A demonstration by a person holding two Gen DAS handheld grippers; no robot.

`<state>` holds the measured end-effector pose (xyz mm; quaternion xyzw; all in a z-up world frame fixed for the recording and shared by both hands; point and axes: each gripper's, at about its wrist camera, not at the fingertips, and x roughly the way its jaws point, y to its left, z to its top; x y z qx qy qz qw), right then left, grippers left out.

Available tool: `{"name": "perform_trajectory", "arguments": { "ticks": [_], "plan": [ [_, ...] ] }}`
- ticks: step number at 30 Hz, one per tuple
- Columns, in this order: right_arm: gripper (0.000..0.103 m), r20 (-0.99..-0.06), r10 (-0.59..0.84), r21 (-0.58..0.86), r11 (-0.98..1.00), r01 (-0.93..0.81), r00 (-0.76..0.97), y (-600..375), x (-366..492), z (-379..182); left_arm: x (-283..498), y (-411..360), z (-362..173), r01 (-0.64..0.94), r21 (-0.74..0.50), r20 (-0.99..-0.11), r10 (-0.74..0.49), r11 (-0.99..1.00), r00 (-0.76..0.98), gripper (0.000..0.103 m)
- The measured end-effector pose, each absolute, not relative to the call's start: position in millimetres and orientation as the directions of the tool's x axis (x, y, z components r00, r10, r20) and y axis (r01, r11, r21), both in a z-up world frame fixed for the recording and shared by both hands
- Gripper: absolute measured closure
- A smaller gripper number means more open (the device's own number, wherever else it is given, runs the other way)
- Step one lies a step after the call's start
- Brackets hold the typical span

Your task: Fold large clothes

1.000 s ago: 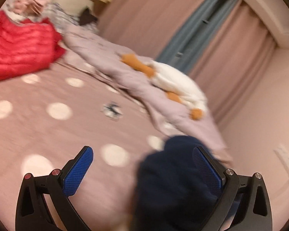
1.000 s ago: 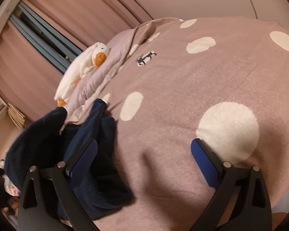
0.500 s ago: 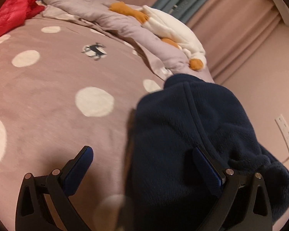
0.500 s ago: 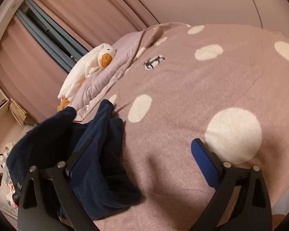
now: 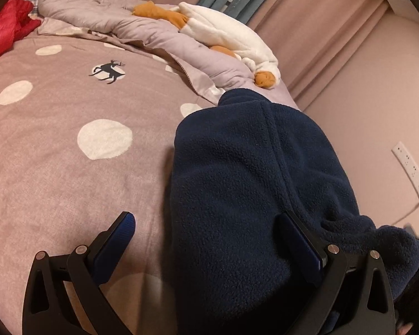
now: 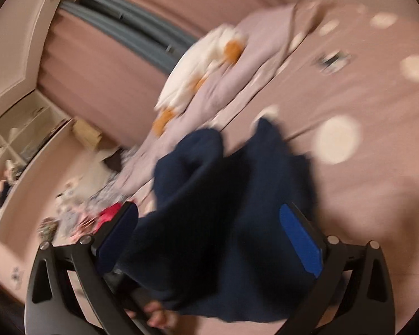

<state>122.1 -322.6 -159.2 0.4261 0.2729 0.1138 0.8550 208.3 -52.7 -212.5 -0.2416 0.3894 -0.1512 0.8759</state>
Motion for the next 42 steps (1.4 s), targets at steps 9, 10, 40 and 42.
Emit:
{"name": "perform_trajectory", "arguments": {
  "ticks": [9, 10, 40, 42],
  "plan": [
    [0.052, -0.286, 0.572, 0.841, 0.534, -0.085, 0.769, -287.5, 165.3, -181.9, 207.8, -54.1, -209.6, 0.067, -0.487, -0.619, -0.398, 0.871, 0.677, 0.002],
    [0.075, -0.283, 0.573, 0.845, 0.529, -0.083, 0.769, -290.8, 164.5, -182.3, 207.0, -52.9, -207.6, 0.062, -0.485, -0.614, -0.39, 0.872, 0.686, 0.002],
    [0.084, -0.562, 0.258, 0.583, 0.797, 0.156, 0.786, -357.4, 100.7, -218.1, 190.2, -102.1, -201.6, 0.187, -0.287, -0.6, -0.328, 0.94, 0.73, 0.0],
    [0.079, -0.586, 0.257, 0.603, 0.771, 0.202, 0.768, -368.6, 100.6, -229.7, 193.5, -99.5, -209.5, 0.163, -0.341, -0.624, -0.352, 0.926, 0.697, 0.0]
  ]
}}
